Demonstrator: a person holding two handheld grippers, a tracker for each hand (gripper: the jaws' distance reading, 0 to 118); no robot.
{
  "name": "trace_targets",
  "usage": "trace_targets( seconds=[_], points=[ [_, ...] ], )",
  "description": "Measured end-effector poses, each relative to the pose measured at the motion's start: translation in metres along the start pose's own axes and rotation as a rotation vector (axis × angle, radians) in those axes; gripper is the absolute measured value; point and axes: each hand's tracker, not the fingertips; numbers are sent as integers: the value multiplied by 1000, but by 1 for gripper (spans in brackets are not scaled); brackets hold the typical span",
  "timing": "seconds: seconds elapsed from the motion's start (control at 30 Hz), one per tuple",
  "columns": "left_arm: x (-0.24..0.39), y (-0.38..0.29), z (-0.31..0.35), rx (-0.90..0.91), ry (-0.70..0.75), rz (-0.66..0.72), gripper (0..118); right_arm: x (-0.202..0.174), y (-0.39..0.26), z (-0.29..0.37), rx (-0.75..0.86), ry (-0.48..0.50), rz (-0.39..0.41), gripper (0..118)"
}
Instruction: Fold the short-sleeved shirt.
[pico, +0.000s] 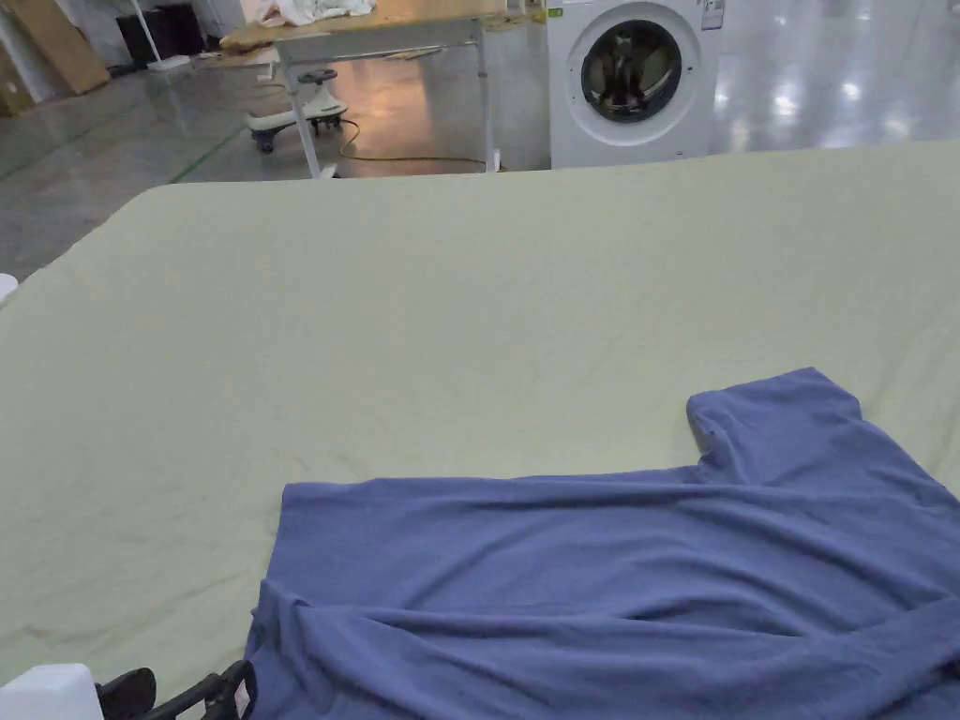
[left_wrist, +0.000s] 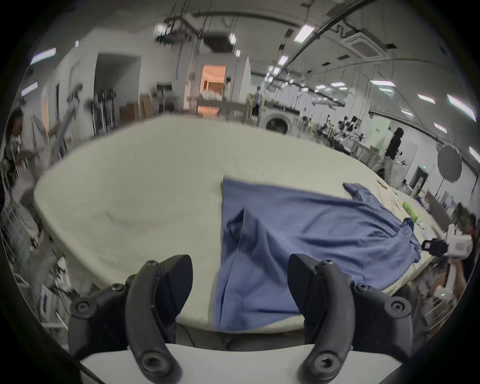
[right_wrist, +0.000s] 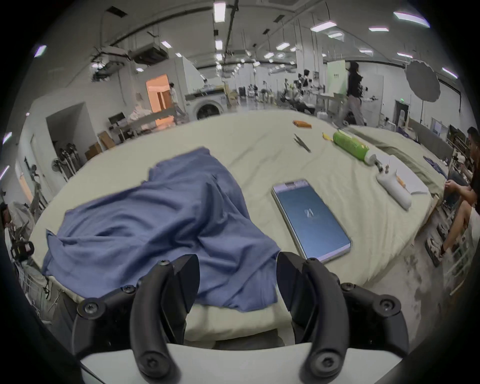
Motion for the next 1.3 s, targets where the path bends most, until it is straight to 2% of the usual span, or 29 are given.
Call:
trace_targets(
  seconds=[0.07,0.17,0.27,0.33,0.43,0.47,0.53,0.57,0.6,0.63,0.67,0.93,1.03,1.1,1.13,1.17,1.27,1.3],
  points=[
    [18,10,22,117,29,-84,79,-7,7,16,85,39,43,66],
    [45,22,49,262,20,-137,79,-20,17,36,201,79,104,66],
    [72,26,75,406,28,-100,79,-38,26,52,286,157,61,66],
    [86,29,85,410,16,-108,78,-45,29,58,299,242,33,64],
    [104,31,98,390,26,-142,75,-59,31,67,329,290,72,59],
    [107,31,101,389,18,-147,67,-63,32,69,336,290,90,46],
    [113,29,109,395,-7,-150,41,-69,32,72,342,286,101,27],
    [116,28,113,392,-20,-152,24,-72,31,72,347,283,107,16],
    [115,28,114,388,-32,-150,16,-74,30,71,348,277,114,7],
    [117,27,115,387,-38,-153,9,-76,30,70,347,262,130,0],
    [119,26,117,388,-39,-154,0,-80,30,70,343,263,137,0],
    [115,29,106,367,-46,-169,0,-83,24,62,301,267,143,0],
    [110,46,87,253,-65,-142,0,-81,23,59,292,276,127,0],
    [103,56,71,224,-14,-149,0,-84,26,61,291,273,126,0],
    [97,64,59,184,-15,-148,4,-83,26,61,291,269,128,0],
    [90,73,44,131,-23,-145,16,-81,25,60,288,269,129,0],
    [65,95,-6,140,-72,-120,43,-76,25,56,265,264,115,0],
    [60,103,-24,124,-72,-123,47,-74,24,54,254,264,106,0]
  ],
)
